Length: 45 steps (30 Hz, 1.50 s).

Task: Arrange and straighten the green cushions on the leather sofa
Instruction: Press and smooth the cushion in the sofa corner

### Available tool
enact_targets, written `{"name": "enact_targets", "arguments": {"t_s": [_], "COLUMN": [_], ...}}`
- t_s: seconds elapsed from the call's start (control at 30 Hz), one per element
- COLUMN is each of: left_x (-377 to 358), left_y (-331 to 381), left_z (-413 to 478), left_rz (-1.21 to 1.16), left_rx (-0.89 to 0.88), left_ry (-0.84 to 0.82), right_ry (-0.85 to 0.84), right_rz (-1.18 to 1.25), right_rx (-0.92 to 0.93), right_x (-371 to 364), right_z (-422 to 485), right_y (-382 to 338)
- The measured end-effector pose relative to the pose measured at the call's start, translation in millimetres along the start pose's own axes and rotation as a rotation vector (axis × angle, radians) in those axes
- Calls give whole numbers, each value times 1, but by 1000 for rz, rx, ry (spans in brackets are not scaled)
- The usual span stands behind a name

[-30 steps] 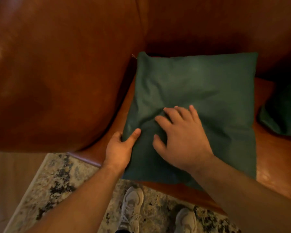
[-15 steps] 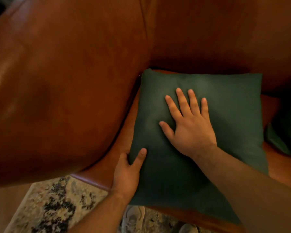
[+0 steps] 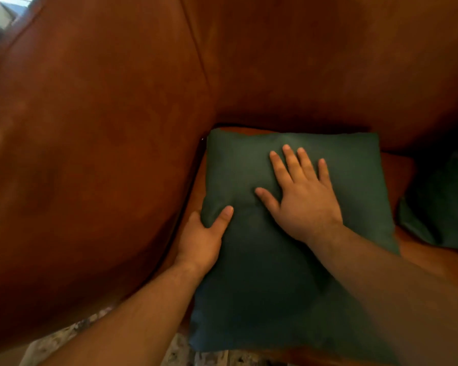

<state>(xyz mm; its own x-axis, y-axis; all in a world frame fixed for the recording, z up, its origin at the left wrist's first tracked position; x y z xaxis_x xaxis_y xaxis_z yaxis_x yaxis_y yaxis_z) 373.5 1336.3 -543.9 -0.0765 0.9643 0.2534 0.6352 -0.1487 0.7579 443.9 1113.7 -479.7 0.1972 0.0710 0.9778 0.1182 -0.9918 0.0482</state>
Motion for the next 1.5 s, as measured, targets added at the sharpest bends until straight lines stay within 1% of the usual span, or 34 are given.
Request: {"name": "enact_targets", "arguments": {"t_s": [0.1,0.17,0.2,0.23,0.27,0.3,0.33,0.37,0.4,0.43,0.47,0.5,0.53,0.6,0.7,0.77,0.83,0.87,0.93,1.0,1.03,1.1,1.13,1.2,1.23,1.27,1.3,1.4,1.5], "left_x": [6,4,4,5,6,5,1,-11,-31,-56,-81,-101,-117,-129,-127,-126,-121,-113,-88,-58,-45,-32,-32,-33,-32,-30,-29,-25,-18], "left_y": [-4,-2,2,9,20,38,61,85,102,111,111,105,98,79,70,68,65,64,63,57,52,41,37,35,36,39,42,59,99], "left_z": [3,6,7,8,6,0,-11,-28,-47,-64,-76,-83,-84,-77,-75,-79,-81,-79,-66,-46,-36,-21,-16,-9,-9,-9,-9,-9,-5], "left_rz": [6,-23,-8,54,159,282,398,498,599,715,834,945,1044,1187,1224,1224,1193,1145,994,739,547,162,28,-87,-104,-111,-124,-186,-225], "left_rx": [54,81,74,52,-5,-117,-283,-469,-637,-763,-828,-838,-810,-711,-700,-711,-690,-647,-494,-291,-170,42,112,210,229,229,216,124,-41], "left_ry": [50,51,60,89,137,197,250,274,252,200,139,83,42,6,53,78,124,157,229,266,256,190,130,26,-8,-29,-46,-50,-17], "right_ry": [-48,-20,48,148,233,260,221,140,56,7,-13,-29,-40,-33,61,131,158,151,122,84,75,82,78,-3,-66,-106,-102,39,207], "right_rz": [132,269,323,329,284,219,161,126,124,148,178,209,240,282,232,227,248,261,300,385,454,670,827,1119,1211,1246,1240,1190,1205], "right_rx": [19,44,47,37,12,-13,-27,-35,-36,-31,-24,-15,2,52,110,96,14,-42,-161,-255,-292,-412,-531,-803,-881,-897,-880,-822,-714], "right_x": [-6,9,20,31,37,35,25,11,-3,-11,-14,-15,-13,-10,-3,-1,-5,-10,-23,-36,-40,-48,-55,-74,-81,-82,-78,-50,-6], "right_z": [13,22,21,15,4,-7,-15,-19,-19,-16,-10,-4,0,0,-21,-33,-40,-43,-51,-56,-58,-59,-62,-74,-79,-80,-80,-77,-65], "right_y": [-3,2,10,21,33,44,51,58,63,67,70,71,73,75,84,90,101,109,128,147,155,173,187,207,210,210,211,215,216]}}
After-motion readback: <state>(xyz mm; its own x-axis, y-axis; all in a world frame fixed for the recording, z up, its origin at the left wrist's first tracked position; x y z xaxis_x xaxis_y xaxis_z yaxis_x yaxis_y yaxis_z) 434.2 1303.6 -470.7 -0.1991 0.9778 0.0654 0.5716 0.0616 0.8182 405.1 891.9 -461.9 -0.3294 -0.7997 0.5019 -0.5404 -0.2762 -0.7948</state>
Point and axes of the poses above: each hand's wrist, its own z-axis towards the middle knuckle, its own x-axis out of the back of the hand, y = z × x, the point moved 10 cm from there along z, towards the middle knuckle, and after that the axes turned 5 degrees about -z, right-handed, at the moved point
